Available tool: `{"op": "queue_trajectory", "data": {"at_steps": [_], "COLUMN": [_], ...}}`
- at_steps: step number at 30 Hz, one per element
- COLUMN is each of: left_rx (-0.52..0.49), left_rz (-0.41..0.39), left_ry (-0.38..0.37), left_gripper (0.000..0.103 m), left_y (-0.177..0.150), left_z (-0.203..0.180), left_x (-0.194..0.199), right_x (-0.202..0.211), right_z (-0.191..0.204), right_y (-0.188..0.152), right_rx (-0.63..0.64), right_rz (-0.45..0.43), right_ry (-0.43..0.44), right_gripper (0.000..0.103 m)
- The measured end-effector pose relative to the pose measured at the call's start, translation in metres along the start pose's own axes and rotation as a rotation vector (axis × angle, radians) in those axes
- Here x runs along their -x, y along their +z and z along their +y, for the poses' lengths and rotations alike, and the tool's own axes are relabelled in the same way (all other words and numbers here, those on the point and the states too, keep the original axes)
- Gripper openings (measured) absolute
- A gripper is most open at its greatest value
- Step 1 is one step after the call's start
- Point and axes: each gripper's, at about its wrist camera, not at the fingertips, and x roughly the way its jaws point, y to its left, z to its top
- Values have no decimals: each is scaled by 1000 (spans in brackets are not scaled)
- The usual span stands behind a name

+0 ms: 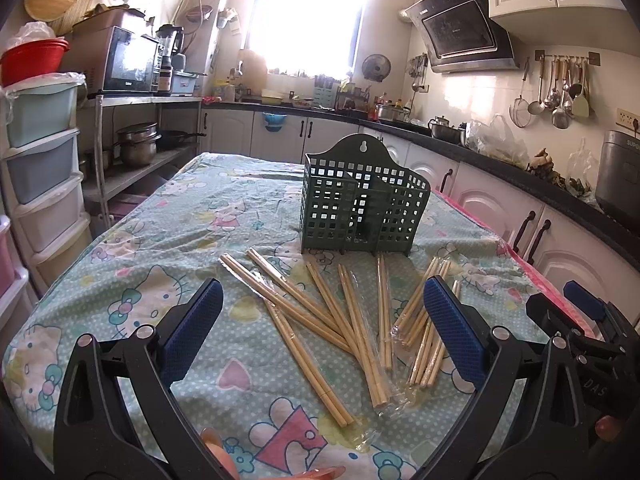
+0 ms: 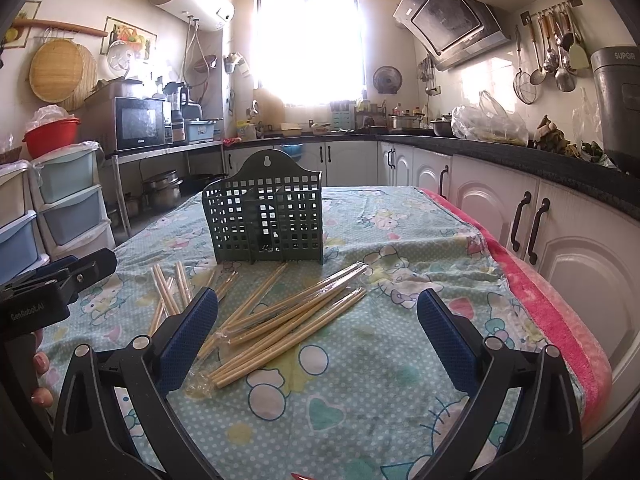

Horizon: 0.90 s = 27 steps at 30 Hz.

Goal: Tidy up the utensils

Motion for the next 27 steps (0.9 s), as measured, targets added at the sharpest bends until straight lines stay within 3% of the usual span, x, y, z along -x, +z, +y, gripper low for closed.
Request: {"op": "queue_trajectory", "data": {"at_steps": [27], "left_rx": [1], "left_rz": [-1], "left_ry": [4], "left_gripper": [93], "left_y": [-1], "left_z": [0], "left_x": [0], "right_x": [-5], "right_z": [2], "right_y": [-2], "right_rx": [-4], "right_rz": [3], "right_ry": [7], "right_gripper": [97]}}
